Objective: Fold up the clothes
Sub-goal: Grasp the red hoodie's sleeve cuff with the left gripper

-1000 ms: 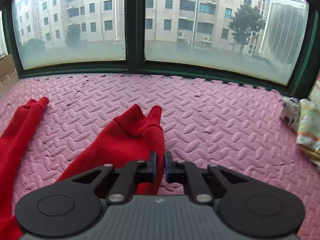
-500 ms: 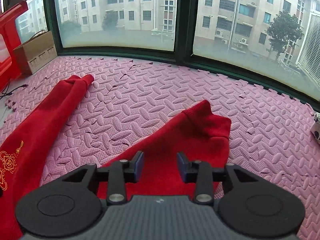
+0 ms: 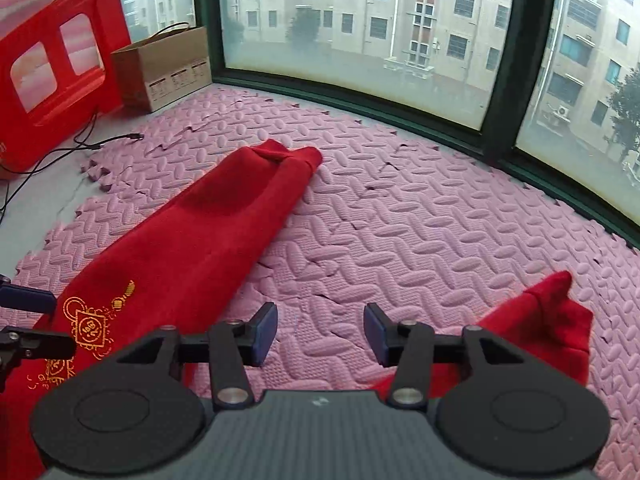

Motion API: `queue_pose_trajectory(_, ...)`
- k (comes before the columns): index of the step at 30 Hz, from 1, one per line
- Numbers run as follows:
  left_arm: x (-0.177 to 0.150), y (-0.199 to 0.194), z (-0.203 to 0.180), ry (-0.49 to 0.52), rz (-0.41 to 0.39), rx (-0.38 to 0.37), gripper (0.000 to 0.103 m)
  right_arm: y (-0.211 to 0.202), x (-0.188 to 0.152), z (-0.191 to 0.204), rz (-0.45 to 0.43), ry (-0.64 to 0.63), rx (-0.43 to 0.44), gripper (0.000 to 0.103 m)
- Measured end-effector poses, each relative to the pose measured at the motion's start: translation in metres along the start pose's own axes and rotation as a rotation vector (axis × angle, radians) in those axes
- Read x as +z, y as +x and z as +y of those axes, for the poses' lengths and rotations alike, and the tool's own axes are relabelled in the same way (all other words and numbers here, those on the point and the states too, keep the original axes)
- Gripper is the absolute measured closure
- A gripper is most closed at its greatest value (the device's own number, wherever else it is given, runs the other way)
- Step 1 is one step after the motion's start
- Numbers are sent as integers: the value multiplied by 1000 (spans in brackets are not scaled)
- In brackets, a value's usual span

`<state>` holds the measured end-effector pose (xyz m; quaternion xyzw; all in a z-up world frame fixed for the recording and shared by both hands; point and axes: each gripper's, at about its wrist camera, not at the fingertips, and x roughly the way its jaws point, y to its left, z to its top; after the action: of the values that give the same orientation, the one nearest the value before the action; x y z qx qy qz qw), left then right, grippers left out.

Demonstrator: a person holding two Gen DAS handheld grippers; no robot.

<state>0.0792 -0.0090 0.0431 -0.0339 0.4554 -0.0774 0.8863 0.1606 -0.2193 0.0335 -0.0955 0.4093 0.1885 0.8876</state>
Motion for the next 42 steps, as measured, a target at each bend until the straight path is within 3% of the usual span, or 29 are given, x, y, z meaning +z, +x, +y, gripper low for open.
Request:
queue_pose_trajectory(2,4,5,4,-8,0,22,50,14,10,16,3,-33,14,54)
queue_pose_trajectory(5,7,11,12,-16,4,35,64,33,25,32,7,-56,29,54)
queue_pose_trajectory(7,8,15,18,-26,8,47,80,43,35,37,4,-37,70,54)
queue_pose_trajectory(10,5,15,29,-45,5,53,89,46,49,34,-28,-3,122,52)
queue_pose_trajectory(14,5,12,36,-69,7,47,88,42,52,13,-43,74,129,50)
queue_pose_trajectory(20,22,15,20,-7,-17,45,87,38,39,-25,-26,215,108,54)
queue_pose_trajectory(31,71,68,7,88,-40,24,85,34,16,-8,21,77,85,54)
queue_pose_trajectory(38,78,81,14,47,-43,34,85,26,6,0,28,45,111,53)
queue_pose_trajectory(42,85,83,13,47,-65,60,73,23,2,5,26,34,123,52)
